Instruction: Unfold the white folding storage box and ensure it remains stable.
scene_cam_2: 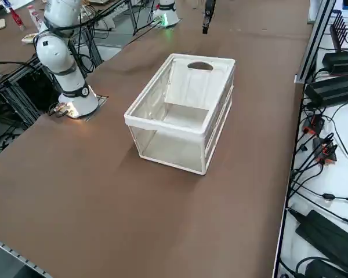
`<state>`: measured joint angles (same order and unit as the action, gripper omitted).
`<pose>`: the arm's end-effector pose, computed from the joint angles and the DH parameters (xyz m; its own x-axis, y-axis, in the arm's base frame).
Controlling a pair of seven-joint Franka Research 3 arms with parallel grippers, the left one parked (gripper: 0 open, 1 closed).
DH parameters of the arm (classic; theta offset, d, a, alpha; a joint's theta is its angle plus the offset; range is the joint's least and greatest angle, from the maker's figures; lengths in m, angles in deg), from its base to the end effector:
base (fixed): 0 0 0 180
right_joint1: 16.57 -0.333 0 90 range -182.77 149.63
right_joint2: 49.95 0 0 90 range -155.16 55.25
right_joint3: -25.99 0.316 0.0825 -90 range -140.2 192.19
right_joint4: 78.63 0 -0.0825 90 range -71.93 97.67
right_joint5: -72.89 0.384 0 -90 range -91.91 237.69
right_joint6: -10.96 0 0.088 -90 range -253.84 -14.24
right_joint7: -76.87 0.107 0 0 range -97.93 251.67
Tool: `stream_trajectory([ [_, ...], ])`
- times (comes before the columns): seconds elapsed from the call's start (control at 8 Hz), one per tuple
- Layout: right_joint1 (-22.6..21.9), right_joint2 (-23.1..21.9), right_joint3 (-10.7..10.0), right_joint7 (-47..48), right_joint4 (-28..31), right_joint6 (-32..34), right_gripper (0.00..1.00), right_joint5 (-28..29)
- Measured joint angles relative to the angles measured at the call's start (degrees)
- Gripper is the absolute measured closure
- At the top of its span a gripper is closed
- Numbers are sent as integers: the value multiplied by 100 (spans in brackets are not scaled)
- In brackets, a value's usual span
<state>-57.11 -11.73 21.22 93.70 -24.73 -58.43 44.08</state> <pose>0.5836 0.3672 0.4862 0.9672 0.1924 -0.1656 0.2537 -0.7590 0.5997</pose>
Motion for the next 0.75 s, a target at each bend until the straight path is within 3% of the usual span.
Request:
stream_trajectory([
  [0.25,820,-660,-9,-781,431,-700,63,1239],
  [0.5,1664,-1305,-22,-1582,1672,-1987,86,2269],
  [0.75,2385,-1885,-27,-2268,3220,-3342,97,3196],
])
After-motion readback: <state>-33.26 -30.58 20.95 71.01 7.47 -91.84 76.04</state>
